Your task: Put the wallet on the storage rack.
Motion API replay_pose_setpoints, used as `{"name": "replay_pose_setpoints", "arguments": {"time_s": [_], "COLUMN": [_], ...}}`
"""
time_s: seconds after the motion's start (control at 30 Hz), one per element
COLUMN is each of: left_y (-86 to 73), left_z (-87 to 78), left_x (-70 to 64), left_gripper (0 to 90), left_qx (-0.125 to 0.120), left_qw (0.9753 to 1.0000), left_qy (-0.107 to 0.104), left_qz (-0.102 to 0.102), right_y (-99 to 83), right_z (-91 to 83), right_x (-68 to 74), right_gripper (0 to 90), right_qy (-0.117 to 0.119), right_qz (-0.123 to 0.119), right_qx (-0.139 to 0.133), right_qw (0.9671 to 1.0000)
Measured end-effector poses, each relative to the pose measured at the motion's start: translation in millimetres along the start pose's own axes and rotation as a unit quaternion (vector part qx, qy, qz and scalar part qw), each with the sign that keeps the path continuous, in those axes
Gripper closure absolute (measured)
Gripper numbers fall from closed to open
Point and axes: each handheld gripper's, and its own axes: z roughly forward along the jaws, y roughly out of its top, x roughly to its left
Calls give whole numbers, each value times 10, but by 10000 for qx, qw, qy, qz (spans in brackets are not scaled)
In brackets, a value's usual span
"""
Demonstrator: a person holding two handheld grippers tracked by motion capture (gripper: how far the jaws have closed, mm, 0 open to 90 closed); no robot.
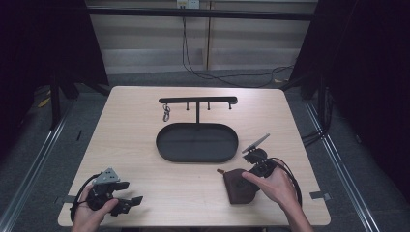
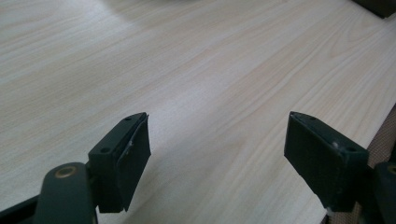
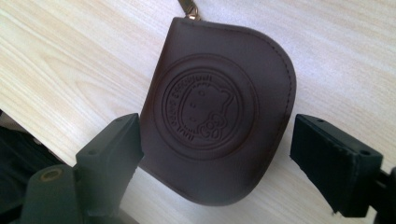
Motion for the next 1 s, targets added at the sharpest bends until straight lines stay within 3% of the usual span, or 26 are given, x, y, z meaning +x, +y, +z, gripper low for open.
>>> {"name": "replay_pose_setpoints", "arguments": {"time_s": [0.23,0.37,0.53,0.77,1.0], "left_y": [2,-1,9,12,16], "left_z": [-2,26,29,35,31], "left_x": [-1,-28,-46,-46,-43], "left_gripper": [224,224,224,224,224], "left_qx": [6,131,151,124,134], "left_qw": [10000,9999,9997,9998,9997], "left_qy": [8,-20,10,3,9], "left_qz": [8,84,174,176,199], "right_y": [68,99,146,206,220], "right_z": [57,143,239,319,348], "right_x": [-42,-14,-38,-45,-102], "right_gripper": [158,148,143,107,116], "right_qy": [-93,-94,-151,-66,181], "right_qz": [118,-8,51,68,169], "right_qx": [187,319,385,538,619], "right_qw": [9997,9994,9991,9985,9978]}}
